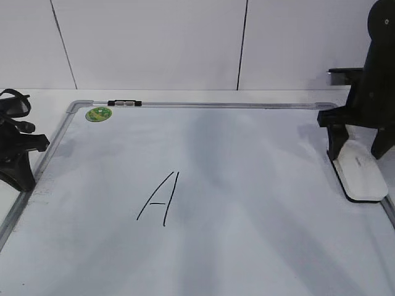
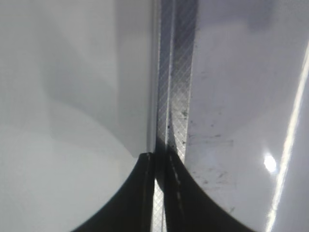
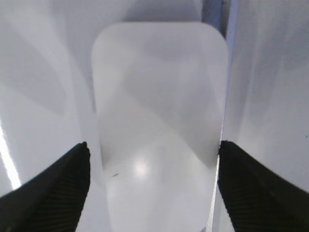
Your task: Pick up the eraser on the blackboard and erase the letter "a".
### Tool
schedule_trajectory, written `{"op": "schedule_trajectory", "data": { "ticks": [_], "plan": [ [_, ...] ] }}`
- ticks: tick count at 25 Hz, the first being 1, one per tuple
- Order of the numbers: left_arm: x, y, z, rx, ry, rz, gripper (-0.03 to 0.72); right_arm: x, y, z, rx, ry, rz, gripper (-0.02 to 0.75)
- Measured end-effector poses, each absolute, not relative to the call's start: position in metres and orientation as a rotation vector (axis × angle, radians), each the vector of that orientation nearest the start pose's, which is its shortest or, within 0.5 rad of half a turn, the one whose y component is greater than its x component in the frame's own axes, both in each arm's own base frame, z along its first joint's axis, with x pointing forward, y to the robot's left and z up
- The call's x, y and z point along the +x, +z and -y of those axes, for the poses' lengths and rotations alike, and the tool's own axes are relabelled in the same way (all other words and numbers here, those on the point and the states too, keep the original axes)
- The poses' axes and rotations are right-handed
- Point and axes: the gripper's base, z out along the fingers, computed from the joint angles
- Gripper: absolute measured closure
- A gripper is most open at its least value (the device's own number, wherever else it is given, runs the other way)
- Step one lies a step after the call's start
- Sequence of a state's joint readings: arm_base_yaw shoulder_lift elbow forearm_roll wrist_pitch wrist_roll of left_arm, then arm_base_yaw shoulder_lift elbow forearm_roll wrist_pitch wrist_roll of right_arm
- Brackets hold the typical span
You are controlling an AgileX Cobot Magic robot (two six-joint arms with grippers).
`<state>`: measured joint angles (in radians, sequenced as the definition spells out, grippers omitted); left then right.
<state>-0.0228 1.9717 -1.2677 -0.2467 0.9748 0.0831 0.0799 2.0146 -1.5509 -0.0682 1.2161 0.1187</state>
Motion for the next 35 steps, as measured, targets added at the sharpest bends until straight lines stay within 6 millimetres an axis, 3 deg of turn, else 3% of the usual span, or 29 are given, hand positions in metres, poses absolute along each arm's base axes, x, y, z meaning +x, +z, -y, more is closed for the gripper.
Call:
{"op": "schedule_trajectory", "data": {
  "ticks": [8,15,20,35],
  "plan": [
    [0.362,0.152,0.027,-0.055,-0.320,-3.139,0.673,0.416,0.240,-0.028,0.034,-0.062,-2.998,0.165],
    [0.362,0.152,0.027,-0.055,-0.320,-3.139,0.673,0.409,0.277,-0.038,0.073,0.117,-2.913,0.177],
    [0.362,0.152,0.027,-0.056,-0.319,-3.137,0.673,0.408,0.283,-0.043,0.086,0.212,-2.899,0.178],
    [0.362,0.152,0.027,-0.056,-0.319,-3.137,0.673,0.400,0.300,-0.043,0.014,0.213,-2.857,0.178]
  ]
}}
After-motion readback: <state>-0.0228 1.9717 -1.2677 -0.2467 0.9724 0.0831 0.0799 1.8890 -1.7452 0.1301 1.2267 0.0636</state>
